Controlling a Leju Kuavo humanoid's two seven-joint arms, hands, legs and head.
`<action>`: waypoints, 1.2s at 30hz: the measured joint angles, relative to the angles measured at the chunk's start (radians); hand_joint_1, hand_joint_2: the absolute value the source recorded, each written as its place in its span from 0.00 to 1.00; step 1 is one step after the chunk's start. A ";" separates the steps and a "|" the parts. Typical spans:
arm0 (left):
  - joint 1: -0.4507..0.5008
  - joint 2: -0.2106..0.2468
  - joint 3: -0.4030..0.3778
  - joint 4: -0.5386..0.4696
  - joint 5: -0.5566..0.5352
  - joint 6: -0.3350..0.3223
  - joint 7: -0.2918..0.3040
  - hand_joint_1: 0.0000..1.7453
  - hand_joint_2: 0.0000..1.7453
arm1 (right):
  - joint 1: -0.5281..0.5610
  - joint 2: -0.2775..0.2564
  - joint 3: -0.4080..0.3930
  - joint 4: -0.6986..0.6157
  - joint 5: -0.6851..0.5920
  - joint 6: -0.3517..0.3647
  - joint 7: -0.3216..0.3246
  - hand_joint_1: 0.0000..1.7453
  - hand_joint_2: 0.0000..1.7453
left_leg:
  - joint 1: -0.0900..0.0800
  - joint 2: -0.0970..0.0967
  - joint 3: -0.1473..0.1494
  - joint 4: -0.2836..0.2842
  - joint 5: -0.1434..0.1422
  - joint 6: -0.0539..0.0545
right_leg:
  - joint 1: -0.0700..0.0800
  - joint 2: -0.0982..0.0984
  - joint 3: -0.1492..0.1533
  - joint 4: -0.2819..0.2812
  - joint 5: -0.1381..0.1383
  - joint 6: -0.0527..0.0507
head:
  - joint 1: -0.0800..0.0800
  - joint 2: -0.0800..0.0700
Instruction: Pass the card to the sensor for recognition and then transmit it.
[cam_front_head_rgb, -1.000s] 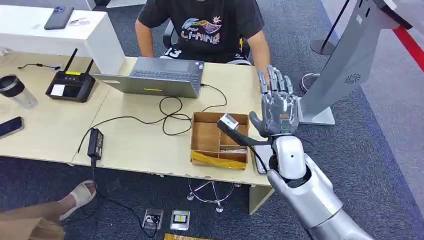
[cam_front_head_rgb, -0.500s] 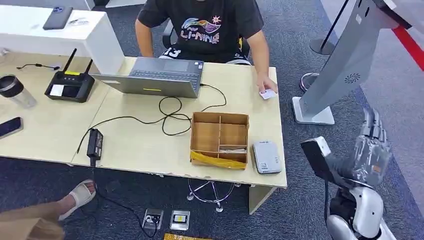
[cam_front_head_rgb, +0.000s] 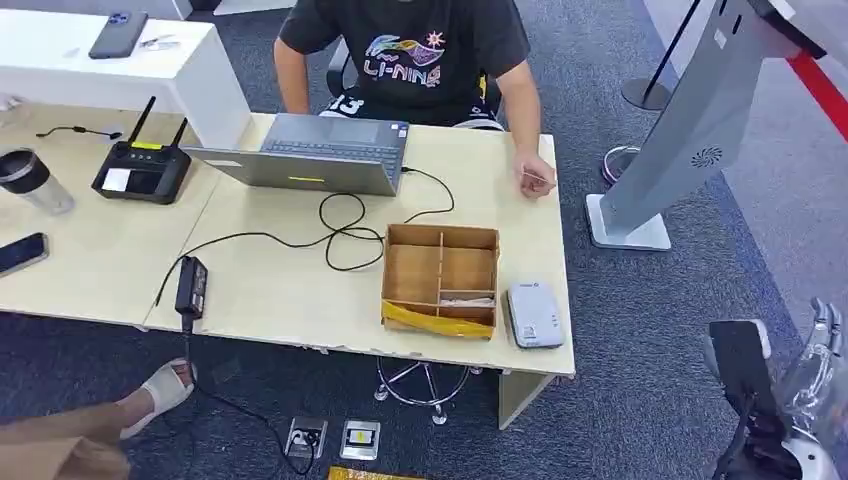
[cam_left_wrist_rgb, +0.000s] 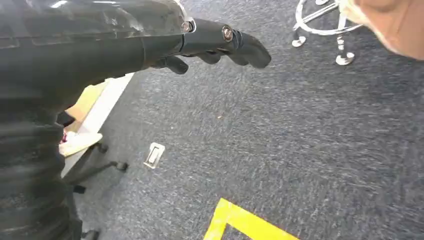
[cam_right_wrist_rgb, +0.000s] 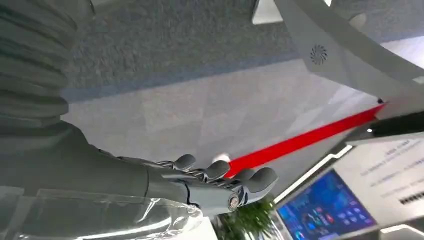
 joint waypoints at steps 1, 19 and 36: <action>0.000 -0.001 0.000 -0.001 0.000 0.000 0.007 0.00 1.00 | 0.008 0.008 -0.014 0.004 -0.042 -0.002 -0.027 0.00 1.00 | 0.000 0.001 0.000 0.000 0.000 0.000 | 0.000 0.001 0.000 0.000 0.000 0.000 | -0.001 0.000; -0.002 -0.023 0.000 -0.024 -0.014 0.000 0.020 0.00 1.00 | 0.039 0.206 -0.171 0.373 -0.470 -0.004 -0.364 0.00 1.00 | 0.000 0.001 0.000 0.000 0.000 0.000 | 0.001 0.000 0.001 0.000 0.000 0.000 | 0.000 0.000; -0.009 -0.027 0.003 -0.007 -0.031 0.000 -0.023 0.00 1.00 | -0.087 0.437 -0.164 1.289 -0.682 0.094 -0.421 0.00 1.00 | 0.001 0.002 0.000 0.000 0.000 0.000 | 0.001 0.001 0.001 0.000 -0.001 -0.001 | 0.000 0.000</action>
